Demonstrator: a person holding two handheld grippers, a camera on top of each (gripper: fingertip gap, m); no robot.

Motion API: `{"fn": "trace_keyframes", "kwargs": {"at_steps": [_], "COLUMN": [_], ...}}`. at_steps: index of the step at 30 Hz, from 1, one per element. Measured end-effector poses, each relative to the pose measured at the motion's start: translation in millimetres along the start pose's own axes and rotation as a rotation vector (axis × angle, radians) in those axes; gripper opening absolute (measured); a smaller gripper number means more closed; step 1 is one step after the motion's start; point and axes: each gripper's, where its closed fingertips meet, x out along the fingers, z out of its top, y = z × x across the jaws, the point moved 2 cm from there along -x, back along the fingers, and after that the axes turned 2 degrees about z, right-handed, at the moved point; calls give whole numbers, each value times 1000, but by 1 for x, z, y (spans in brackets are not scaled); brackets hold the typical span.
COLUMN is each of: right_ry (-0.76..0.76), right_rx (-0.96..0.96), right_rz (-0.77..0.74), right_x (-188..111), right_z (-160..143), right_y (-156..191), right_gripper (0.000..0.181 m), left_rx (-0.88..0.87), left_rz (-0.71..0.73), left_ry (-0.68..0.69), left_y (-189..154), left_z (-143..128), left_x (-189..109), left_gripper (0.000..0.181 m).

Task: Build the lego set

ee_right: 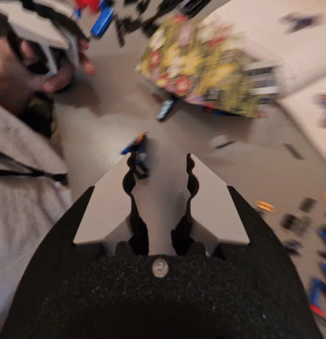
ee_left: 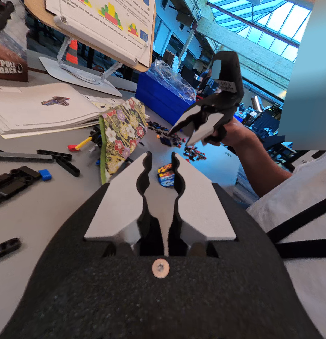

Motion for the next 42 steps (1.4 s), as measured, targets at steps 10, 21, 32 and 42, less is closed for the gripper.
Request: {"fn": "trace_keyframes", "kwargs": {"at_steps": [10, 21, 32, 42], "right_ry": [-284, -306, -388, -387], "right_rx": [264, 240, 235, 247], "right_rz": [-479, -455, -552, -602], "right_x": [-62, -81, -114, -119], "right_z": [-42, -38, -36, -40], "right_y": [-149, -128, -132, -139], "right_gripper": [54, 50, 47, 44], "left_rx": [134, 458, 645, 682], "left_rz": [280, -5, -131, -100], "left_ry": [125, 683, 1020, 990], "left_y": [52, 20, 32, 42], "left_z": [2, 89, -7, -21], "left_x": [19, 164, 373, 382], "left_gripper": [26, 24, 35, 40]}}
